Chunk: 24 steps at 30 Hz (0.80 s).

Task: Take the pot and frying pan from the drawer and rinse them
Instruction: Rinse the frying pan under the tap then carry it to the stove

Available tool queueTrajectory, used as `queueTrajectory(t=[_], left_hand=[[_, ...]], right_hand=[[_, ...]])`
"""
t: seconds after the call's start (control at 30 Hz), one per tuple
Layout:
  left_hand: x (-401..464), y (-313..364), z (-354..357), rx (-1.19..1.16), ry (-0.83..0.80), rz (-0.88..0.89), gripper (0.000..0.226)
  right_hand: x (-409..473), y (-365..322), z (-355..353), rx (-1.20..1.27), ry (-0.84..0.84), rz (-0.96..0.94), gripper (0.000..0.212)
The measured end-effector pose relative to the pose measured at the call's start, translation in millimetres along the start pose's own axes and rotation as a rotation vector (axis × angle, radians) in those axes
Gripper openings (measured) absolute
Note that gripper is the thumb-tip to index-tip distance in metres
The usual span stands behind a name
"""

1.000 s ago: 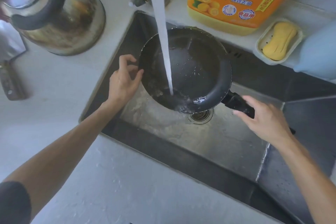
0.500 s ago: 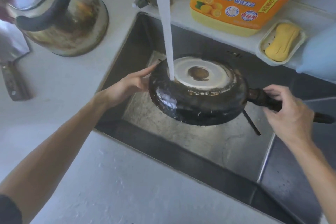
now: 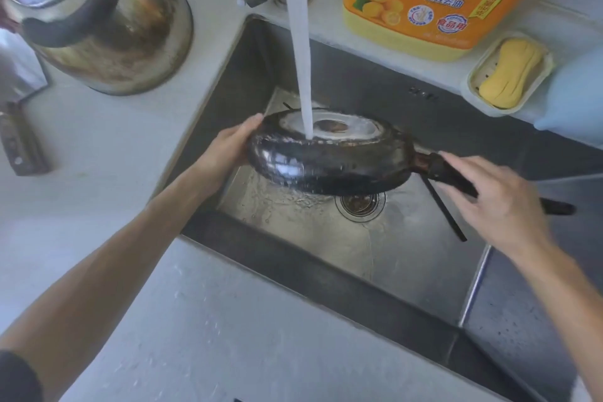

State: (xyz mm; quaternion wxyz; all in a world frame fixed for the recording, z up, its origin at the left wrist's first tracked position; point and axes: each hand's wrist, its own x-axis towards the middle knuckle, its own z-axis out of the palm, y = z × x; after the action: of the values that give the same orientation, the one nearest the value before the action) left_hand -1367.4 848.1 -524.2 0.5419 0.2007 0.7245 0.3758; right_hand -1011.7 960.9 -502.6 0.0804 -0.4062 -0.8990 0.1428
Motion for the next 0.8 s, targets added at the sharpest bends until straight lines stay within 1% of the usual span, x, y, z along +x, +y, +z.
queueTrajectory(t=[0.07,0.13,0.2,0.23,0.3,0.33,0.4,0.47,0.5,0.57,0.63,0.7,0.73,0.8], left_hand=[[1,18,-5,-0.012,0.152,-0.034,0.039],[4,35,-11,0.087,0.179,-0.019,0.035],[3,50,-14,0.191,0.139,0.060,0.025],[3,56,-14,0.240,0.117,0.111,0.026],[2,63,-11,0.316,0.073,0.206,0.040],[2,63,-12,0.327,0.039,0.235,0.044],[1,56,-17,0.316,-0.066,0.252,0.050],[-3,43,-26,0.314,-0.175,0.234,0.056],[-6,37,-29,0.312,-0.223,0.225,0.059],[-11,22,-31,0.290,-0.304,0.199,0.060],[-12,7,-29,0.246,-0.371,0.163,0.064],[-12,-6,-25,0.227,-0.385,0.119,0.074],[-11,-12,-24,0.232,-0.385,0.106,0.077],[-13,-19,-22,0.245,-0.383,0.088,0.083]], right_hand=[[-5,-13,16,0.213,-0.085,0.164,0.041],[-12,-26,32,0.468,-0.187,0.337,0.040],[-21,-37,47,0.701,-0.288,0.439,0.045],[-27,-39,54,0.775,-0.332,0.476,0.047],[-37,-42,61,0.829,-0.390,0.523,0.048],[-41,-42,61,0.834,-0.380,0.534,0.048],[-44,-39,53,0.843,-0.287,0.540,0.047],[-41,-28,36,0.811,-0.201,0.498,0.056],[-39,-22,24,0.754,-0.177,0.452,0.058],[-29,-14,-3,0.579,-0.158,0.350,0.050],[-15,-8,-30,0.338,-0.136,0.214,0.039],[3,-4,-51,0.138,-0.153,0.087,0.035],[12,-2,-58,0.077,-0.175,0.031,0.038],[27,3,-67,0.049,-0.227,-0.010,0.043]])
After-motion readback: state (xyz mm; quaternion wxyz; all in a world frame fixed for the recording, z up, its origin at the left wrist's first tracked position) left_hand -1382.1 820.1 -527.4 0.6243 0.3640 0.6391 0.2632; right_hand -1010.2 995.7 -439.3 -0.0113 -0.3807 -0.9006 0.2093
